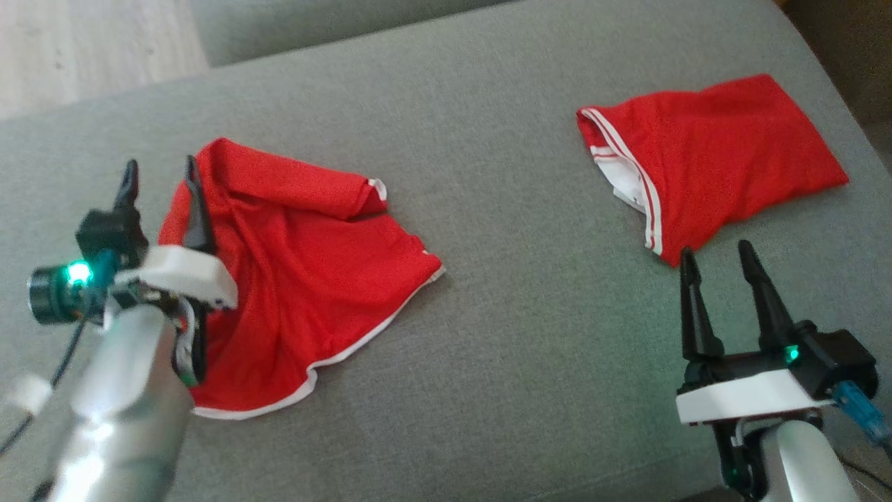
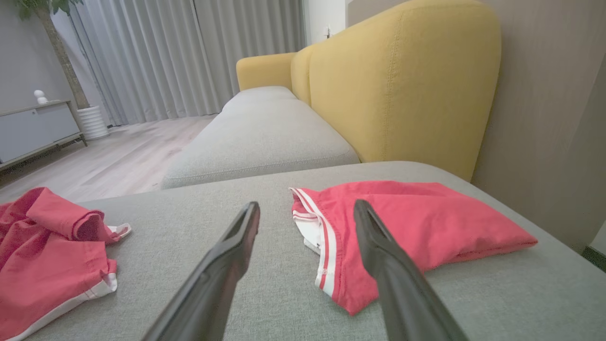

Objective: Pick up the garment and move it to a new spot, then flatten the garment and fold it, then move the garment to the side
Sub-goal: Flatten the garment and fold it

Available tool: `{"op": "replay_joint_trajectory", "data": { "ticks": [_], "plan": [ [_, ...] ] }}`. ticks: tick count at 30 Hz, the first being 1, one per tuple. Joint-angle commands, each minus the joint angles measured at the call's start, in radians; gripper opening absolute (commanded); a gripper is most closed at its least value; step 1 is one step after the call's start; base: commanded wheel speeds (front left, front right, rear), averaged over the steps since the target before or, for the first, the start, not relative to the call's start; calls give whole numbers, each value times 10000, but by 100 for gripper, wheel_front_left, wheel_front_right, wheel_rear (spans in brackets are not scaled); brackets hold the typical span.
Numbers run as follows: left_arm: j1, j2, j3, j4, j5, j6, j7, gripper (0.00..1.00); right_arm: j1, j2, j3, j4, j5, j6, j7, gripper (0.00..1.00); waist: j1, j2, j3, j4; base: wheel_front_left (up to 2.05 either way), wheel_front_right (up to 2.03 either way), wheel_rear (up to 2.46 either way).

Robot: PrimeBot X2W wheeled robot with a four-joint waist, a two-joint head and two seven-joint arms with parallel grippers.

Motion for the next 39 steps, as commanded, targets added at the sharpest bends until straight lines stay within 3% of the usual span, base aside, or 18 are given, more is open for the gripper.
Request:
{"op": "replay_joint_trajectory", "data": {
  "ticks": [1, 13, 17, 23, 32, 39],
  "plan": [
    [242, 256, 485, -724, -60, 82, -148, 100, -56, -54, 89, -400, -113, 67, -53, 100, 0, 0, -398, 264, 0, 0, 0],
    [6695, -619, 1473, -7177, 1370, 792, -168, 100, 787, -54, -554, -644, -560, 67, -53, 100, 0, 0, -1817, 1707, 0, 0, 0],
    [7892, -850, 1684, -7721, 1832, 613, -169, 100, 989, -54, -689, -469, -481, 67, -53, 100, 0, 0, -2011, 2127, 0, 0, 0],
    [8671, -1129, 2367, -7716, 2254, -224, -169, 100, 1144, -54, -563, -29, -421, 67, -53, 100, 0, 0, -2189, 2495, 0, 0, 0],
    [8722, -1690, 3356, -7588, 2753, -1094, -169, 100, 1023, -54, -94, 177, -378, 67, -53, 100, 0, 0, -2071, 2511, 0, 0, 0],
    [8177, -1815, 3432, -7606, 3100, -1582, -170, 100, 362, -54, 544, -10, -359, 67, -53, 100, 0, 0, -1550, 2490, 0, 0, 0]
  ]
}}
